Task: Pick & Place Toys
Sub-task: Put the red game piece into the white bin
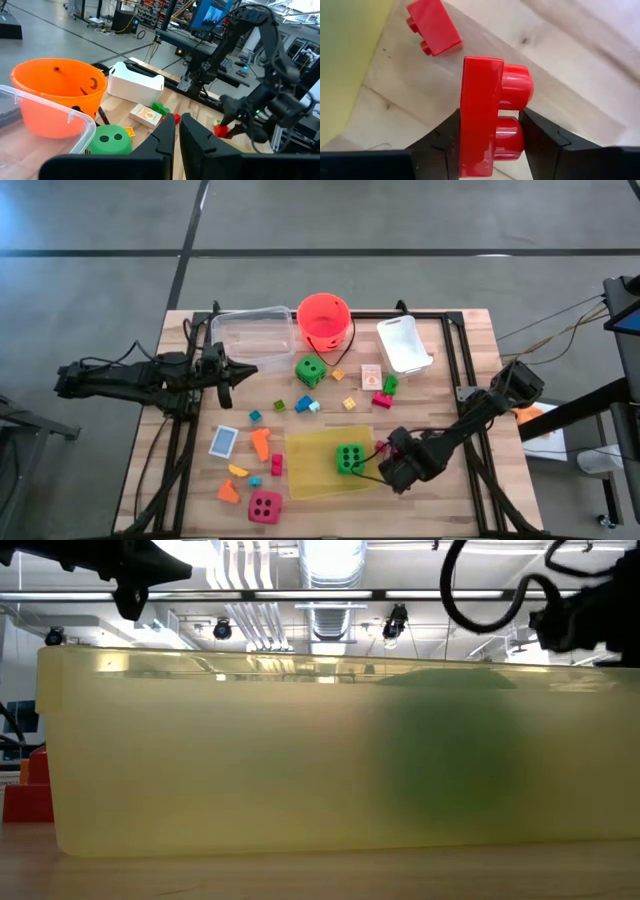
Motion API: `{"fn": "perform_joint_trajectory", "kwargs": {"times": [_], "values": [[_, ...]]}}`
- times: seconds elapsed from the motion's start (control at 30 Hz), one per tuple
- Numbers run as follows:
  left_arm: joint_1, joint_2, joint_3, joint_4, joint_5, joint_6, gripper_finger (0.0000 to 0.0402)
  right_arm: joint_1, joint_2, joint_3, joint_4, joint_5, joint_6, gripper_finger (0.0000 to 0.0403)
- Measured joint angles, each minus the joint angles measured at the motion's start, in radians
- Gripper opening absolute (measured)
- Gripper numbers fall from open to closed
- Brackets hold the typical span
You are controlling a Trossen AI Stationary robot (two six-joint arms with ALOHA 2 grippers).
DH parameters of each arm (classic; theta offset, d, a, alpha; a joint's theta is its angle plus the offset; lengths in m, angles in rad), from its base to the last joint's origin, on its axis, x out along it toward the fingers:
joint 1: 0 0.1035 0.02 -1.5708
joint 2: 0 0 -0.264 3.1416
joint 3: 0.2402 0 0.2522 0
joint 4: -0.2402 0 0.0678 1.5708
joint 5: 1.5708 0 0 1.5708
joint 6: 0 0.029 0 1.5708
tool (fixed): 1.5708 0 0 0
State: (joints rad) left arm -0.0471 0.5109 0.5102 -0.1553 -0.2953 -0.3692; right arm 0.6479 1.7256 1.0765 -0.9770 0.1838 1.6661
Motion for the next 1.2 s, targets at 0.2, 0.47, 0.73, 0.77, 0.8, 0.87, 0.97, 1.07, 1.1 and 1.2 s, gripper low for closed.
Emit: {"fn": "perform_joint_trajectory", "kwargs": {"times": [0.2, 0.47, 0.73, 0.77, 0.8, 0.87, 0.97, 1.07, 1.1, 1.2], "values": [[0.000, 0.065, 0.000, 0.040, 0.000, 0.010, 0.0022, 0.000, 0.000, 0.162, -0.208, 0.057, -0.058, 0.0152], [0.000, 0.210, 0.030, 0.120, 0.001, 0.003, 0.0022, -0.007, 0.000, 0.323, -0.269, 0.334, -0.329, 0.0152], [0.000, 0.331, 0.087, 0.124, 0.017, -0.076, 0.0024, -0.079, 0.018, 0.374, -0.268, 0.571, -0.633, 0.0152], [0.000, 0.345, 0.094, 0.122, 0.018, -0.081, 0.0025, -0.093, 0.024, 0.382, -0.269, 0.596, -0.653, 0.0152], [0.001, 0.357, 0.100, 0.121, 0.018, -0.081, 0.0028, -0.108, 0.027, 0.387, -0.270, 0.624, -0.664, 0.0152], [0.001, 0.379, 0.119, 0.122, 0.018, -0.081, 0.0037, -0.135, 0.027, 0.392, -0.280, 0.667, -0.672, 0.0152], [0.001, 0.389, 0.130, 0.119, 0.018, -0.080, 0.0054, -0.183, 0.016, 0.407, -0.310, 0.687, -0.632, 0.0152], [0.001, 0.386, 0.131, 0.102, 0.018, -0.077, 0.0067, -0.241, -0.010, 0.434, -0.407, 0.687, -0.536, 0.0152], [0.001, 0.382, 0.131, 0.102, 0.018, -0.076, 0.0071, -0.263, -0.023, 0.441, -0.439, 0.685, -0.511, 0.0152], [0.001, 0.372, 0.131, 0.094, 0.017, -0.066, 0.0077, -0.332, -0.079, 0.445, -0.479, 0.664, -0.472, 0.0152]]}}
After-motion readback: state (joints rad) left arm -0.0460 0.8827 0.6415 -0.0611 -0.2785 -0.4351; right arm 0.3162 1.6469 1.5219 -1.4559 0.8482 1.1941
